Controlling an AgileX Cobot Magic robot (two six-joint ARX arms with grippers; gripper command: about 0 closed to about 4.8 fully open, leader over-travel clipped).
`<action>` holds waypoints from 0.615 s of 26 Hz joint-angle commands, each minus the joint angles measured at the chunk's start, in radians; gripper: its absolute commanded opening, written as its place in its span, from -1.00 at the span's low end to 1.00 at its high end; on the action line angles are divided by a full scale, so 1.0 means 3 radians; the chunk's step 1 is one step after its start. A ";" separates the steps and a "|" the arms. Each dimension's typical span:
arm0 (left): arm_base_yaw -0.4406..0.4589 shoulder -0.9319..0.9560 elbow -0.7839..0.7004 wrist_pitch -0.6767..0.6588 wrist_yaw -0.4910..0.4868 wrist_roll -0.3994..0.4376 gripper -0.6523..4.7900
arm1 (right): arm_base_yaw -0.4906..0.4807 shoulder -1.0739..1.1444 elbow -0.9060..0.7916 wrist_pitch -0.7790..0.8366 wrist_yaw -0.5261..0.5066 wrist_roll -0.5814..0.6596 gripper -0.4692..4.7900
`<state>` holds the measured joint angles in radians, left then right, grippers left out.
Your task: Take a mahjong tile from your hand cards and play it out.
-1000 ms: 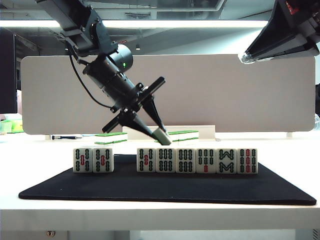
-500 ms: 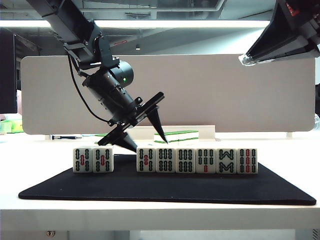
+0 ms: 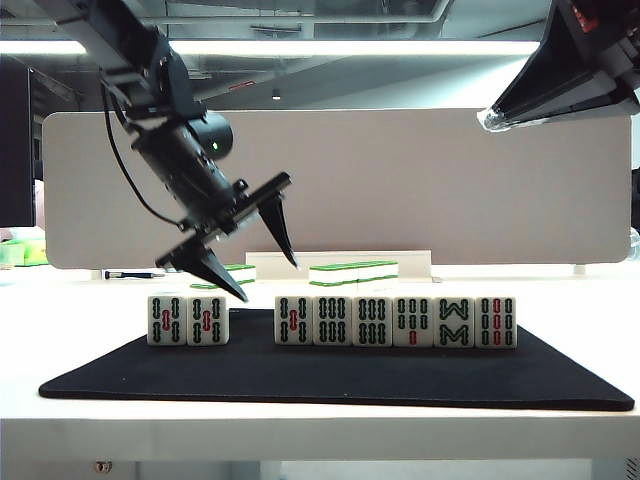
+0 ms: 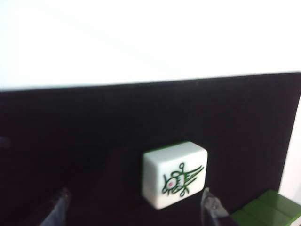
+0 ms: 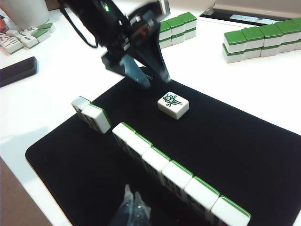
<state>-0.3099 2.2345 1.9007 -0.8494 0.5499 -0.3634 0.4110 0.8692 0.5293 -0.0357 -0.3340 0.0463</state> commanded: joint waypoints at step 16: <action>0.0013 -0.0033 0.1563 -0.1575 -0.0423 0.0693 -0.71 | 0.0001 -0.0006 0.0009 0.0024 -0.0005 -0.0006 -0.82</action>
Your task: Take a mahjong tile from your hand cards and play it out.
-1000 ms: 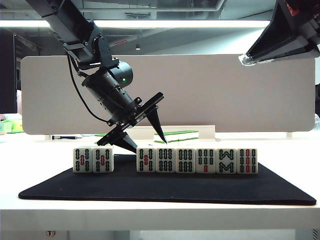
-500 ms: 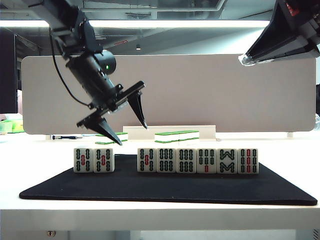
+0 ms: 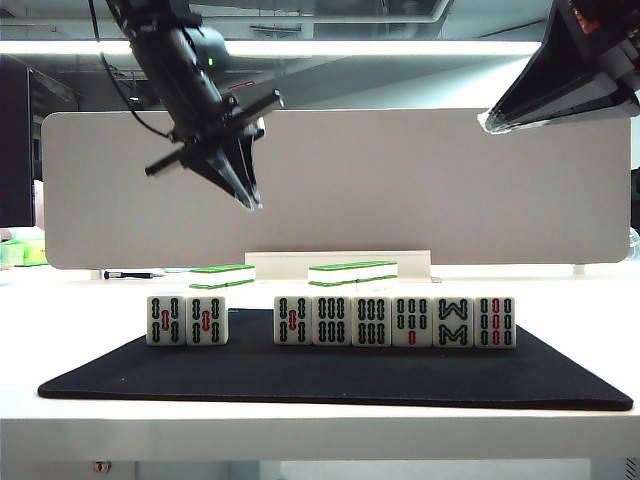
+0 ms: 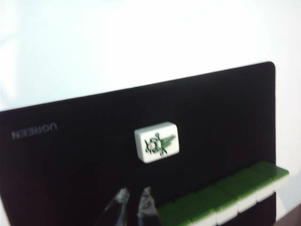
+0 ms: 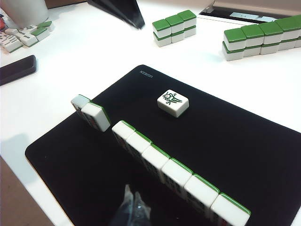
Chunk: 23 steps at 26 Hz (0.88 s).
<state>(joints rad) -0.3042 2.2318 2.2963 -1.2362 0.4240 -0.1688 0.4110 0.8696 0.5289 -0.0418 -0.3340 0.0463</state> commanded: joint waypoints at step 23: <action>-0.0006 -0.0051 0.1165 -0.0610 0.0121 -0.0009 -0.70 | 0.0001 -0.0008 0.0010 0.0051 -0.0005 -0.0006 -0.82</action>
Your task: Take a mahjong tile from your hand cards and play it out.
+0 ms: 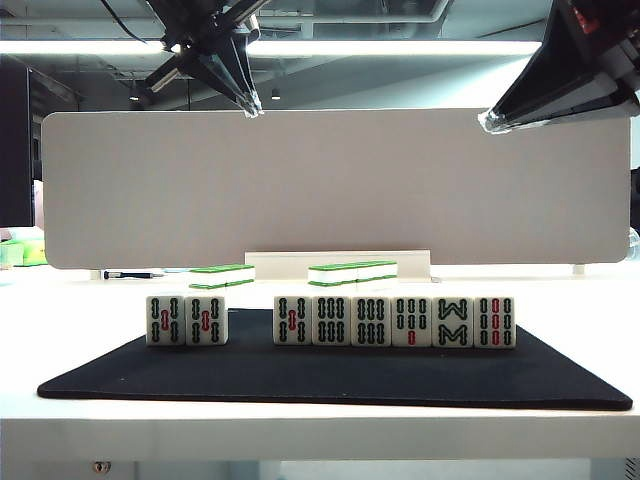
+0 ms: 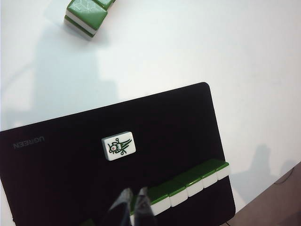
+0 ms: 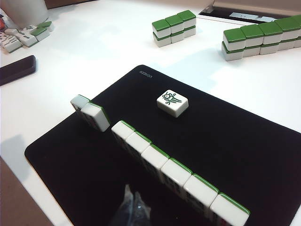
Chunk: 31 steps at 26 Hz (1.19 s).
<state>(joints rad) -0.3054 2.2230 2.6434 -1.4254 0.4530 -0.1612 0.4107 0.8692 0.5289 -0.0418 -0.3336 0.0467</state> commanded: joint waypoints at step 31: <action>0.0058 -0.2953 -0.4063 0.3875 -0.2021 0.0674 -0.70 | 0.0003 -0.0006 0.0010 0.0053 -0.0005 -0.0008 -0.82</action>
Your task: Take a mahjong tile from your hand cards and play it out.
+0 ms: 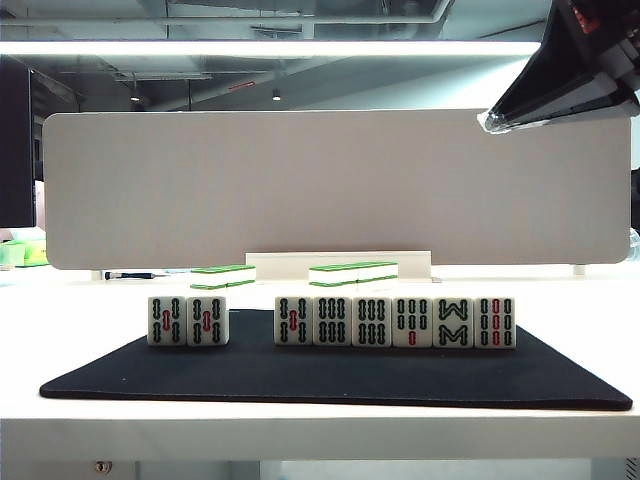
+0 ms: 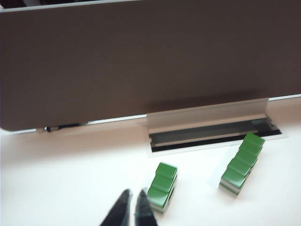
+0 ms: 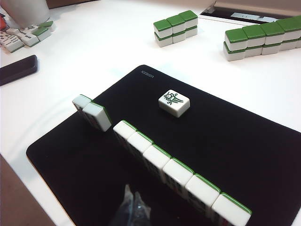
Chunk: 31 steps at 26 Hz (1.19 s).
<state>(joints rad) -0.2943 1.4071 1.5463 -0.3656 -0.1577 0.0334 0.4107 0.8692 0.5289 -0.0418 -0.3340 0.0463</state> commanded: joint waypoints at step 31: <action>0.0954 -0.4050 -0.4687 0.1063 0.0013 -0.0415 -0.70 | 0.0001 -0.0006 0.0010 0.0053 -0.0005 -0.0006 -0.82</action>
<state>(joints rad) -0.0151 0.2169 0.1593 -0.0574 -0.1535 -0.0708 0.4107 0.8692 0.5289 -0.0414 -0.3340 0.0463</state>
